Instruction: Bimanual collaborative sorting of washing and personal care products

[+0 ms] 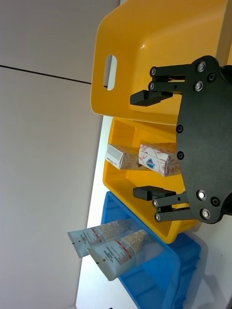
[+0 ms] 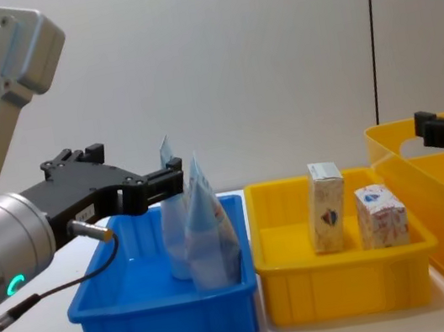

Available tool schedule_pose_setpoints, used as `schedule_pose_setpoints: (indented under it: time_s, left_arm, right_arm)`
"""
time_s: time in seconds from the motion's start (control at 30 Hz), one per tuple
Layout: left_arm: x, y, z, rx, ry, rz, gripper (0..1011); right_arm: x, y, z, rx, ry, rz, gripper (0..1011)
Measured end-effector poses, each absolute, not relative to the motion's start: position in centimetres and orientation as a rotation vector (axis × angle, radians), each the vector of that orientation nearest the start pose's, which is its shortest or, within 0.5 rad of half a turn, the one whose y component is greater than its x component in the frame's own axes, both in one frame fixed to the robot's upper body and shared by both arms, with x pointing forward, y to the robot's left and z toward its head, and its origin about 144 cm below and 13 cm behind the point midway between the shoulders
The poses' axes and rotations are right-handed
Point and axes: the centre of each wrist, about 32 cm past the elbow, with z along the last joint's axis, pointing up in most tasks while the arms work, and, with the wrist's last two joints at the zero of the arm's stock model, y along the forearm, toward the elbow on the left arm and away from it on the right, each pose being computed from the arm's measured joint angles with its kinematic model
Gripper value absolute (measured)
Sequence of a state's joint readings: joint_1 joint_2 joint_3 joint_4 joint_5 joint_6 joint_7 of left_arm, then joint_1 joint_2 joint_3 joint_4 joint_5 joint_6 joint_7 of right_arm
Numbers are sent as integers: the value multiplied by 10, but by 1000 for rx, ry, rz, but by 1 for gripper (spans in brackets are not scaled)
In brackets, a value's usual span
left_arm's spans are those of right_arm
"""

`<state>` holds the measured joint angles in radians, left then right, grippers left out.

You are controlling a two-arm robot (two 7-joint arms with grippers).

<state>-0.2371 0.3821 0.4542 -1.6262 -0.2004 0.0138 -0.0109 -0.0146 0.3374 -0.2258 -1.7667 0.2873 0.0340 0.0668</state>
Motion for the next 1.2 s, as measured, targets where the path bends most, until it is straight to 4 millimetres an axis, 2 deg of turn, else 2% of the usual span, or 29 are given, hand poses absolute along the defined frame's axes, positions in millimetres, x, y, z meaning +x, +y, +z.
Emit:
schedule_pose_setpoints:
  time_s: [1.2]
  left_arm:
    - [492, 198, 1204, 61, -268, 1124, 1001]
  right_arm:
    - [443, -237, 1189, 26, -75, -1229, 1003]
